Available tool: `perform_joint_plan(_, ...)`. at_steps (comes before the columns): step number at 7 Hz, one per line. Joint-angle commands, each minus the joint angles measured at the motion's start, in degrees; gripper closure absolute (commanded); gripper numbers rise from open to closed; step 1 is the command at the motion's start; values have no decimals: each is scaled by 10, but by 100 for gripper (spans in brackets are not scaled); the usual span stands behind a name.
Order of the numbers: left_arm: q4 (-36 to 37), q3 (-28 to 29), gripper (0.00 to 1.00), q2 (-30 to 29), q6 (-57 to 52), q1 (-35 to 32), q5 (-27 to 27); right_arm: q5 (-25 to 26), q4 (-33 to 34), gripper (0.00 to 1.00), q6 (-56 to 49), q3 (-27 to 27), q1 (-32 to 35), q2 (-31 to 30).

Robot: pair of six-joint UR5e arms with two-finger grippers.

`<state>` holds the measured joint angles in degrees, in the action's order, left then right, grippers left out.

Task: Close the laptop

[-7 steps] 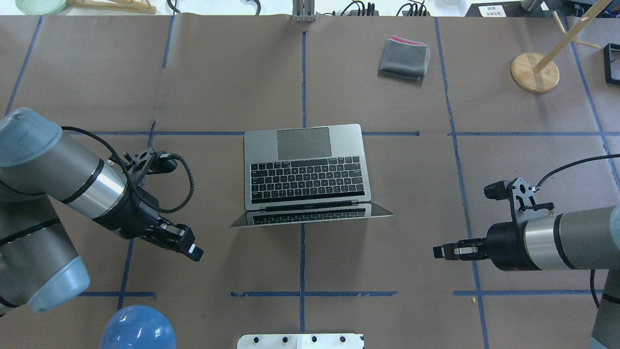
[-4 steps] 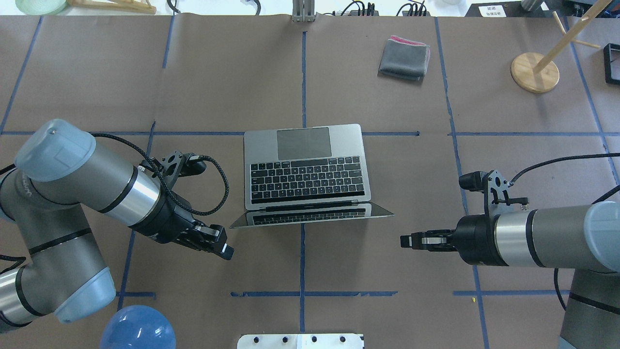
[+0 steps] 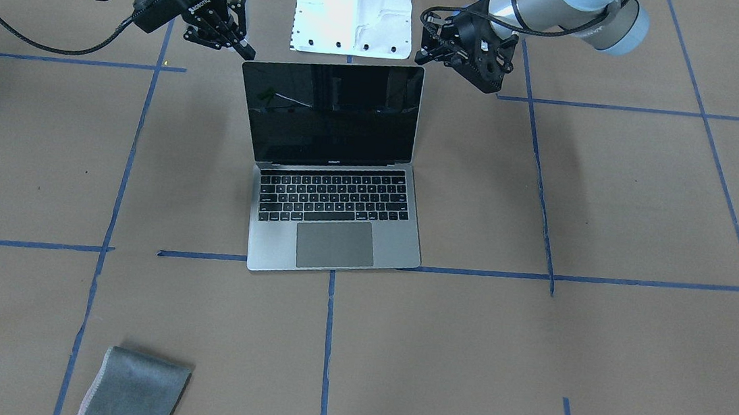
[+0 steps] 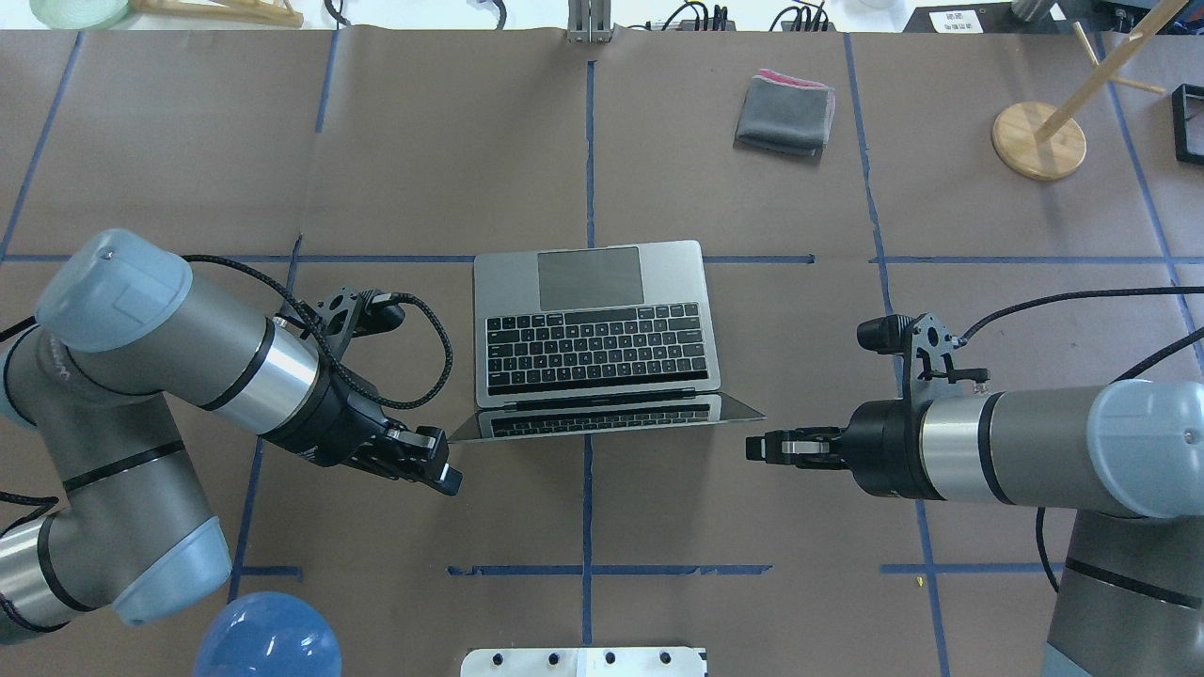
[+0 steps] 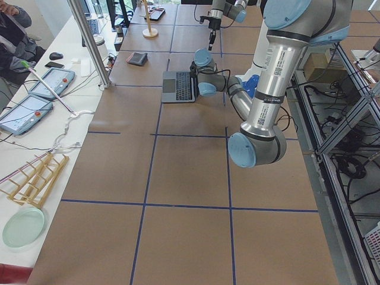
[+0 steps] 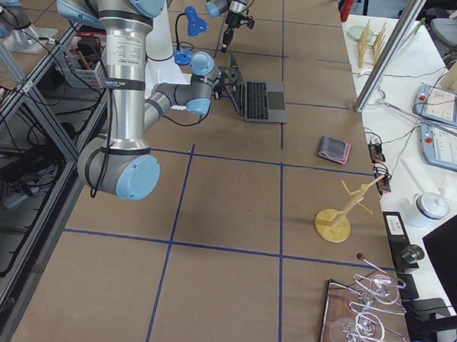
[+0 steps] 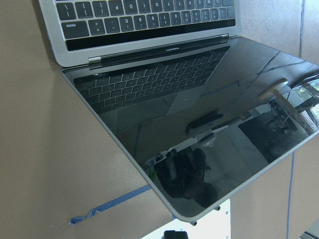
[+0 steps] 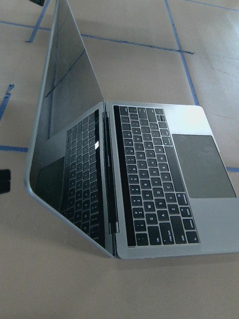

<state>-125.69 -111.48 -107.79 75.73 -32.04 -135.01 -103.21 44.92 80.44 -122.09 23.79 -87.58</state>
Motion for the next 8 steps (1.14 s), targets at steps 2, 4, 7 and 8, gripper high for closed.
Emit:
perform_joint_plan(2,0,-1,96,-4,-1,-7,11,27,20,93,0,5,4,14)
perform_joint_plan(4,3,-1,98,-9,0,-9,28,27,74,97,-1,9,22,51)
perform_joint_plan(7,8,11,100,-29,1,-40,52,24,107,97,-1,15,51,80)
perform_joint_plan(8,8,22,100,-39,1,-54,51,23,125,98,-2,19,62,89)
